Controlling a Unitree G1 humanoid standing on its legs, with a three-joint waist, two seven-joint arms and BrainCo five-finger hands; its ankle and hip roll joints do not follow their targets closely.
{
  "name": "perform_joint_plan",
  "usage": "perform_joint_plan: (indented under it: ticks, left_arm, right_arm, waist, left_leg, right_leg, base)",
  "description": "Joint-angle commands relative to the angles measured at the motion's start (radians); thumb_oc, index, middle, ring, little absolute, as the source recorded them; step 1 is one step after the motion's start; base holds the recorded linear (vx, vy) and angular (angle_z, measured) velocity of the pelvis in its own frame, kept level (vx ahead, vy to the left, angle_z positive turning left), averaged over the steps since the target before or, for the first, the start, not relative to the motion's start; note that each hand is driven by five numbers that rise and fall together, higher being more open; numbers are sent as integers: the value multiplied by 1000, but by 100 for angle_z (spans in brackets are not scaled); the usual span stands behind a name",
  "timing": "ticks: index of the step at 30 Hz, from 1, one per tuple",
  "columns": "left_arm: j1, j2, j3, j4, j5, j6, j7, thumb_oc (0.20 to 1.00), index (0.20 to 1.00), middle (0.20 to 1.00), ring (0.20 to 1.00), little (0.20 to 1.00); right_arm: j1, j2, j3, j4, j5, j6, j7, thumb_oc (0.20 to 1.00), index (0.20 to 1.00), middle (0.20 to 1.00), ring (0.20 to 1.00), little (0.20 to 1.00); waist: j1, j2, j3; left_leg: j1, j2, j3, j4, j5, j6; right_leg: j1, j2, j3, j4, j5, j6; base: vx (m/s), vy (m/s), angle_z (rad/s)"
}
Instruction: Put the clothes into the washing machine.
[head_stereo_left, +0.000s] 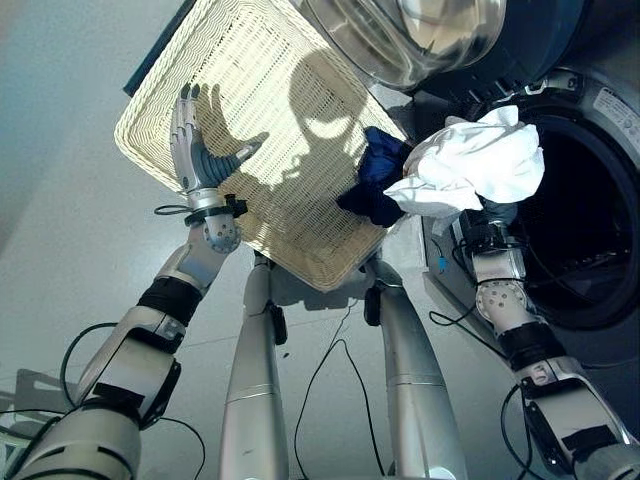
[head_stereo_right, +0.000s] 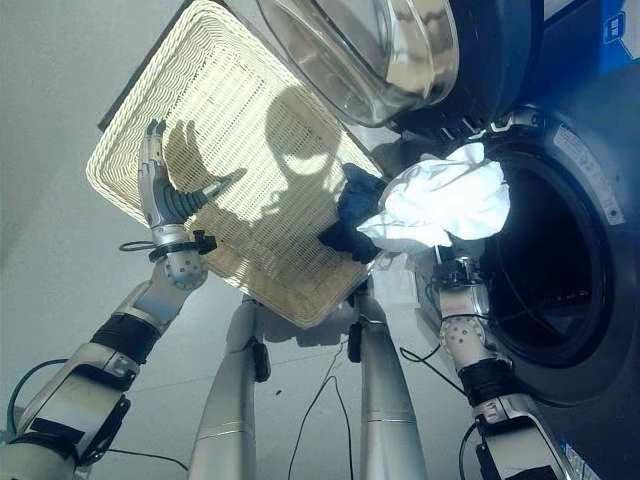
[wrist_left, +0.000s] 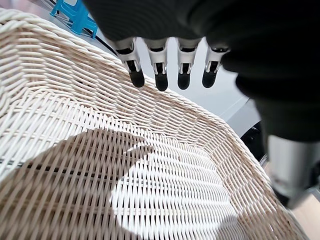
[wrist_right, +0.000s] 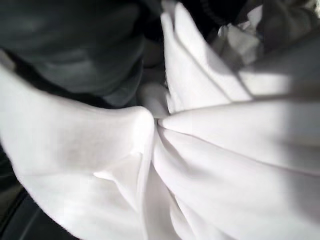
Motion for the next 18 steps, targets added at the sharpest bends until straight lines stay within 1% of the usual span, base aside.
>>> perform_joint_plan:
  ticks: [1,2,6,7,8,9,10,11,12,13,14,15,17,18]
  left_arm:
    - [-43,13,3,5,-34,-54,41,1000,1000,1000,1000,1000]
    - [-52,17,-5,22,-43,-66,43,1000,1000,1000,1000,1000]
    - [-81,15,-28,76,-52,-76,44,1000,1000,1000,1000,1000]
    - [-93,18,-35,97,-60,-83,39,1000,1000,1000,1000,1000]
    - [-98,18,-38,106,-62,-86,36,1000,1000,1000,1000,1000]
    - [-115,19,-51,131,-71,-94,30,1000,1000,1000,1000,1000]
    - [-122,20,-58,142,-76,-96,26,1000,1000,1000,1000,1000]
    - [-137,20,-72,164,-84,-100,19,1000,1000,1000,1000,1000]
    - [-142,21,-77,170,-89,-103,16,1000,1000,1000,1000,1000]
    - [-162,28,-93,188,-100,-107,6,1000,1000,1000,1000,1000]
    - [-162,28,-93,188,-100,-107,6,1000,1000,1000,1000,1000]
    - [-169,32,-121,209,-107,-110,2,1000,1000,1000,1000,1000]
    - [-169,32,-121,209,-107,-110,2,1000,1000,1000,1000,1000]
    - [-181,40,-138,211,-113,-108,-1,1000,1000,1000,1000,1000]
  right_arm:
    - [1,-51,-36,-37,55,-25,38,200,200,200,200,200]
    - [2,-57,-31,24,103,-20,52,200,200,200,200,200]
    - [-10,-56,-47,187,238,-2,59,200,200,200,200,200]
    - [-19,-57,-60,248,291,12,59,200,200,200,200,200]
    - [-25,-58,-68,278,307,22,51,200,200,200,200,200]
    - [-49,-68,-93,355,331,11,6,200,200,200,200,200]
    - [-60,-76,-104,387,349,11,-19,200,200,200,200,200]
    - [-86,-98,-122,459,349,21,-63,200,200,200,200,200]
    - [-95,-108,-128,481,347,21,-78,200,200,200,200,200]
    - [-135,-147,-143,547,361,39,-155,200,200,200,200,200]
    - [-135,-147,-143,547,361,39,-155,200,200,200,200,200]
    - [-181,-213,-155,648,322,88,-276,200,200,200,200,200]
    - [-181,-213,-155,648,322,88,-276,200,200,200,200,200]
    - [-219,-262,-150,686,328,78,-369,200,200,200,200,200]
  waist:
    - [6,-14,-12]
    - [7,-12,-12]
    - [8,-10,-12]
    - [10,-9,-12]
    - [10,-8,-12]
    - [14,-5,-12]
    - [15,-3,-12]
    - [18,-2,-12]
    - [19,-1,-12]
    - [22,-2,-12]
    - [22,-2,-12]
    - [29,-4,-12]
    - [29,-4,-12]
    - [32,-6,-12]
  left_leg:
    - [-3,-55,16,77,-97,-26]
    - [-4,-54,18,77,-96,-26]
    - [-2,-53,16,77,-99,-28]
    - [-1,-53,16,78,-100,-27]
    - [-1,-53,15,79,-101,-26]
    - [-2,-53,15,81,-102,-25]
    - [-2,-52,15,82,-103,-25]
    - [-2,-51,14,85,-105,-26]
    - [-2,-51,13,86,-105,-26]
    - [-13,-53,10,90,-98,-24]
    - [-13,-53,10,90,-98,-24]
    - [-5,-52,2,100,-112,-24]
    - [-5,-52,2,100,-112,-24]
    - [-20,-54,-4,104,-104,-21]
  right_leg:
    - [83,35,-46,-257,201,121]
    - [83,35,-46,-257,202,120]
    - [85,36,-45,-258,201,119]
    - [87,36,-45,-257,200,118]
    - [87,36,-45,-257,200,118]
    - [88,36,-47,-257,199,117]
    - [89,35,-48,-257,199,117]
    - [91,33,-50,-255,198,118]
    - [91,33,-51,-255,198,118]
    - [83,30,-53,-258,209,117]
    - [83,30,-53,-258,209,117]
    - [97,28,-59,-255,204,121]
    - [97,28,-59,-255,204,121]
    - [88,26,-64,-259,218,121]
  base:
    - [0,0,0]
    - [0,0,0]
    - [0,0,0]
    - [0,0,0]
    - [0,0,0]
    - [0,0,0]
    - [0,0,0]
    - [4,-27,-4]
    - [-6,-50,-6]
    - [-9,-35,-5]
    - [9,-88,-4]
    - [19,-59,-1]
    - [2,-52,-5]
    - [-11,-188,-9]
